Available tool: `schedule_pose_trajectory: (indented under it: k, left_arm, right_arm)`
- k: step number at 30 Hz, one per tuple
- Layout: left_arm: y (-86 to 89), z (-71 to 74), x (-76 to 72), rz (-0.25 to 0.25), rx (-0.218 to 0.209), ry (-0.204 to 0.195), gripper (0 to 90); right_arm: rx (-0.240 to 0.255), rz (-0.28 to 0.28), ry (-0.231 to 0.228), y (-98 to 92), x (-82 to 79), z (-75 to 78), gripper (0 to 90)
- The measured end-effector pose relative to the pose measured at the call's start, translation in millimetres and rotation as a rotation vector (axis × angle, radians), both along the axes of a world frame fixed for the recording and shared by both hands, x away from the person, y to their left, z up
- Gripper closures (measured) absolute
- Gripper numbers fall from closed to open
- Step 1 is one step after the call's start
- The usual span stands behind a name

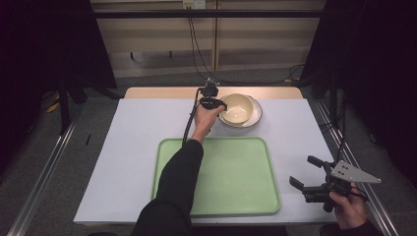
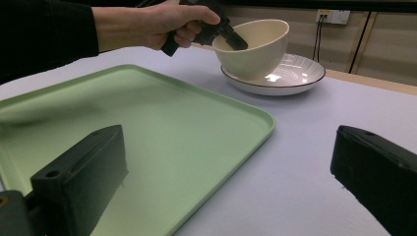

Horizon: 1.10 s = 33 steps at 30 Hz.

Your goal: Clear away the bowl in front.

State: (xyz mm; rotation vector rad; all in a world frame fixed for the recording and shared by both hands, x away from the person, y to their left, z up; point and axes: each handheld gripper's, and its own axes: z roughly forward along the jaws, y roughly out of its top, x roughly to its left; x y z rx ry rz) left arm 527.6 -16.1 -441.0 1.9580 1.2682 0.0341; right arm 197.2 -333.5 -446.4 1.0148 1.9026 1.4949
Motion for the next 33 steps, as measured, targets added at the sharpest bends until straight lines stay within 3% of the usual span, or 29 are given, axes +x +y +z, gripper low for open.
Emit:
schedule_pose_trajectory:
  k: [2,11,13,20,22,26,28,33]
  left_arm:
    - [2.1,2.4,-1.9,0.009,-0.017,-0.007,83.8]
    - [13.5,8.4,-6.0,-0.006,-0.01,-0.005,83.8]
    - [15.8,10.8,-7.6,-0.016,0.009,-0.016,83.8]
    - [27.3,18.6,-12.3,-0.034,-0.007,-0.021,83.8]
    - [30.6,18.7,-14.0,-0.027,-0.033,-0.019,83.9]
    - [34.2,20.6,-17.4,-0.046,-0.009,-0.027,83.8]
    - [35.9,21.7,-19.4,-0.051,-0.024,-0.025,83.8]
    - [39.5,24.6,-24.3,-0.07,-0.002,-0.025,83.7]
  right_arm:
    - [-0.004,0.002,-0.004,-0.4,0.1,0.0,0.3]
    - [0.01,0.0,-0.008,-0.2,-0.8,0.5,0.1]
    - [0.01,-0.001,-0.003,-0.2,-0.4,0.6,0.1]
    - [-0.003,0.009,-0.014,-0.9,-0.8,0.7,0.2]
    - [-0.002,0.008,-0.013,-0.9,-0.8,0.7,0.2]
    - [-0.005,0.006,-0.017,-1.1,-0.9,0.6,0.2]
    - [-0.008,0.007,-0.023,-1.1,-0.8,0.6,0.1]
    - [-0.002,0.006,-0.023,-0.8,-1.0,0.6,0.2]
